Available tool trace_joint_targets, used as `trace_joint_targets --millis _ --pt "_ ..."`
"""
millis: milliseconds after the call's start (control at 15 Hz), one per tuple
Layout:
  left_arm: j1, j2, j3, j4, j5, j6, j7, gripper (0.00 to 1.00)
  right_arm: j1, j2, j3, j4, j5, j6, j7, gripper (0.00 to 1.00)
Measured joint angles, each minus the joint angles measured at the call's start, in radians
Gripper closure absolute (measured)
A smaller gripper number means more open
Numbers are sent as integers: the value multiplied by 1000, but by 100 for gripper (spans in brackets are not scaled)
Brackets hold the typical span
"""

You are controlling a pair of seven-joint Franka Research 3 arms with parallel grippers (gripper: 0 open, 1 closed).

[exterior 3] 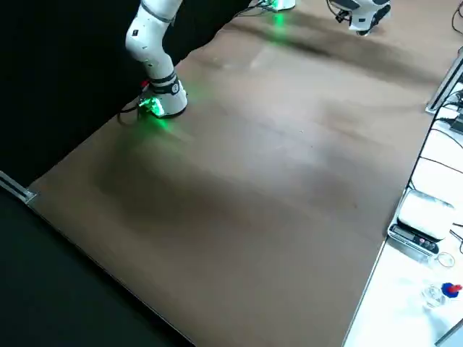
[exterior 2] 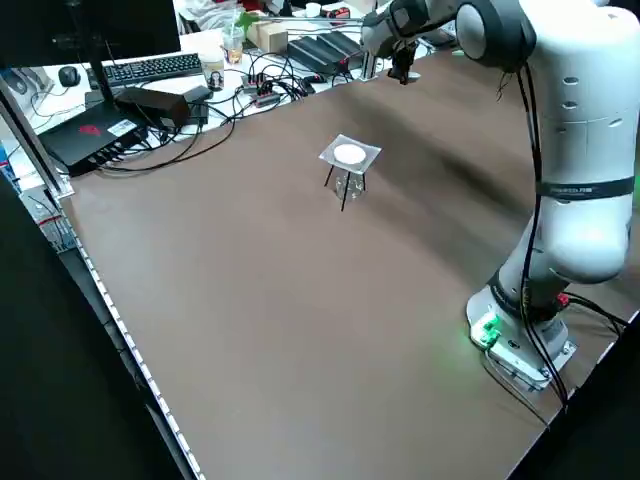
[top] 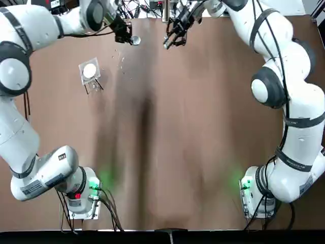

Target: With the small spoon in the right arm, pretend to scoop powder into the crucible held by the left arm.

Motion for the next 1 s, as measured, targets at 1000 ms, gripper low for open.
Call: trace_joint_targets --millis 1000 --pt "647 9 -201 -94 0 -318 518 94 -318 -5 -2 -37 -727 -258 -744 76"
